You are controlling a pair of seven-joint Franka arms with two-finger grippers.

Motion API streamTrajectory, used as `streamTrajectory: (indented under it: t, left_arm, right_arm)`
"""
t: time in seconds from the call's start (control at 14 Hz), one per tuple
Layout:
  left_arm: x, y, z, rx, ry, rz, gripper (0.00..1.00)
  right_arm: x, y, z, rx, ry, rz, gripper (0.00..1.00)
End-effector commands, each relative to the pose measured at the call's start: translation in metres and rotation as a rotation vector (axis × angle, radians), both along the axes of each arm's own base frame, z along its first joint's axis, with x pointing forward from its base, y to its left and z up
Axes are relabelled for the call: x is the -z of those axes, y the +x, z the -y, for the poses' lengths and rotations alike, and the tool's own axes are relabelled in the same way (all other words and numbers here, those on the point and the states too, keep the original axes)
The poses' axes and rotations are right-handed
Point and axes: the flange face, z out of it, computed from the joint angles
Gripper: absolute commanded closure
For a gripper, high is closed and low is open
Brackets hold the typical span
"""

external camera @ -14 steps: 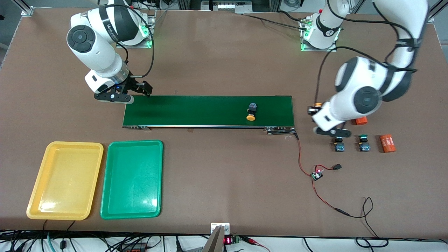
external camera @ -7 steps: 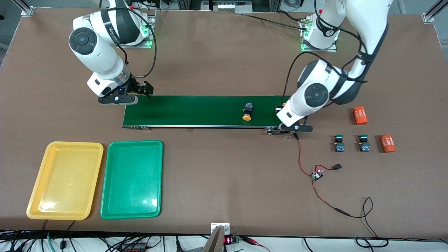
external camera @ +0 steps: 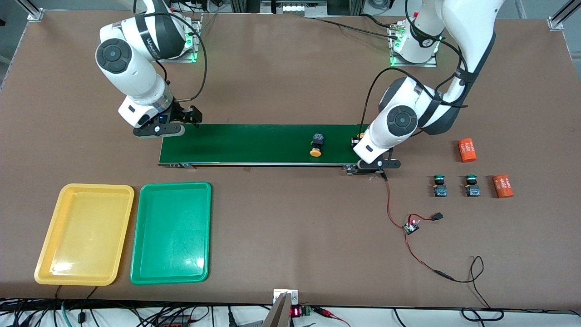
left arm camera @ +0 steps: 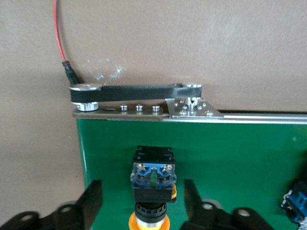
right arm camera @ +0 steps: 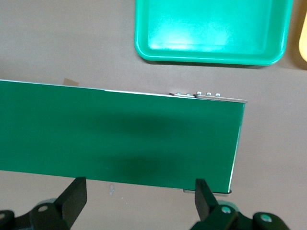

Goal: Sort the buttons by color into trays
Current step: 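Grasp an orange cylinder with the left gripper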

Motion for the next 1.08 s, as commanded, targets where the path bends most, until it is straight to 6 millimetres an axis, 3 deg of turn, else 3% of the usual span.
streamTrajectory:
  t: [0.0,0.14,0.22,0.43,0.79,1.0]
  left_arm:
    - [-0.049,0.008,-0.007,-0.025,0.029,0.026,0.00]
    - [-0.083,0.018,-0.019,-0.035,0.056,-0.001,0.00]
    - [-0.095,0.025,-0.035,-0.043,0.072,-0.028,0.00]
    - [-0.112,0.036,-0.082,0.014,0.075,-0.040,0.00]
    - [-0.105,0.053,-0.227,0.053,0.067,-0.087,0.00]
    - [-0.077,0.045,-0.288,-0.014,0.069,-0.122,0.00]
  right_arm:
    - [-0.001,0.000,-0.002,-0.012,0.005,0.011,0.00]
    - [-0.001,0.000,-0.003,-0.011,0.006,0.009,0.00]
    - [-0.001,0.000,-0.003,-0.008,0.006,0.009,0.00]
    - [0.001,0.001,-0.005,-0.005,0.008,0.016,0.00]
    - [0.002,0.001,-0.005,-0.003,0.008,0.016,0.00]
    - [0.004,0.001,-0.006,-0.001,0.009,0.019,0.00]
